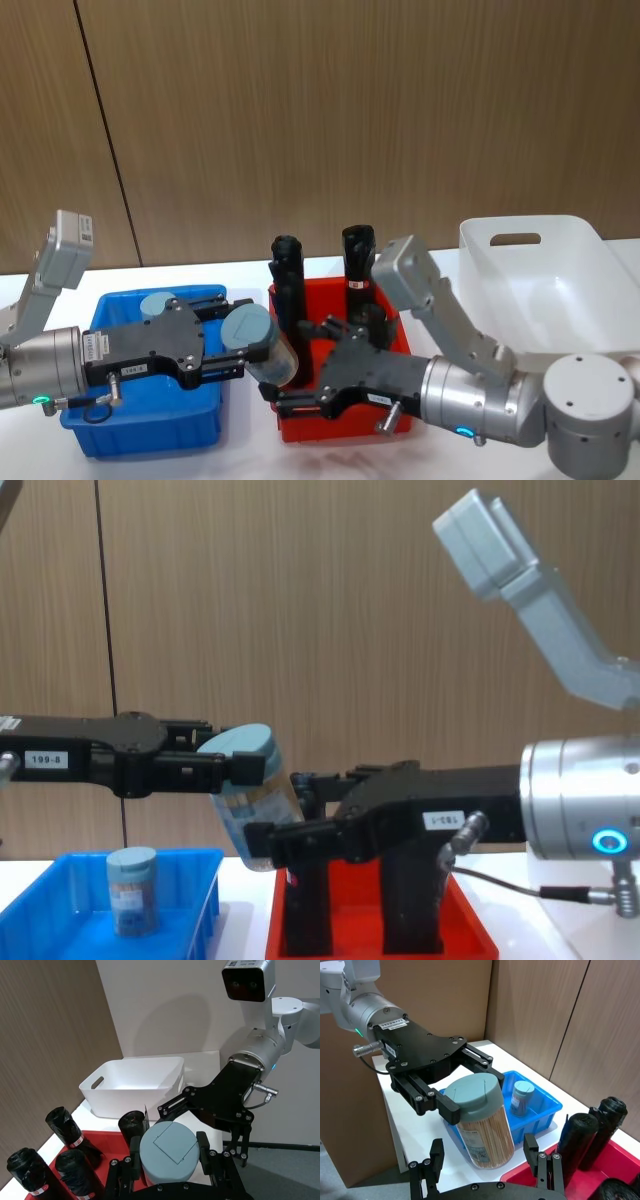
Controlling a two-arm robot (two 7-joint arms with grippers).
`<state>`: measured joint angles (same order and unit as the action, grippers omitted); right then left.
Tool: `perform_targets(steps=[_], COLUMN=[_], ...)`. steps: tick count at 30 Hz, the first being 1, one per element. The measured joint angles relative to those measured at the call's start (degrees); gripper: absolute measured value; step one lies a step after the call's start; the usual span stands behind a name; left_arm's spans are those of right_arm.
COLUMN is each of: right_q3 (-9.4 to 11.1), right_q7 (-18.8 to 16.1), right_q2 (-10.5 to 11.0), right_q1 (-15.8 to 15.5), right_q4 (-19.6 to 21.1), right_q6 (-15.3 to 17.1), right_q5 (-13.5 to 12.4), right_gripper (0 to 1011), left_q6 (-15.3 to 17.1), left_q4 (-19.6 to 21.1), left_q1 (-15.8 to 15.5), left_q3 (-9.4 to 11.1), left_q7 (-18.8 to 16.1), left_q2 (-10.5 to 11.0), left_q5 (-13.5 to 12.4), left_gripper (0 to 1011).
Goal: Pick the cotton swabs from the blue box and place them into the white box.
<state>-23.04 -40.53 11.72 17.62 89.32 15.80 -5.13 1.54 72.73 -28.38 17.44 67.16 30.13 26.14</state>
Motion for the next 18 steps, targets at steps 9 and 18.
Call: perform_targets(steps=[9,18], right_q3=[-1.11,-2.3], right_q7=[0.35,0.9], right_q2=[-1.04,-2.2], right_q1=[0.85,1.71], right_q4=[-1.63,-3.21], right_q6=[-1.58,-2.76], right_q5=[1.38,2.41], right_gripper=[1002,1002], left_q6=[0.0,0.0], left_q4=[0.0,0.0], left_q1=[0.0,0.0], left_q3=[0.0,0.0], left_q7=[0.0,0.0], left_q2=[0.0,0.0], left_q5=[0.0,0.0], left_gripper=[671,671])
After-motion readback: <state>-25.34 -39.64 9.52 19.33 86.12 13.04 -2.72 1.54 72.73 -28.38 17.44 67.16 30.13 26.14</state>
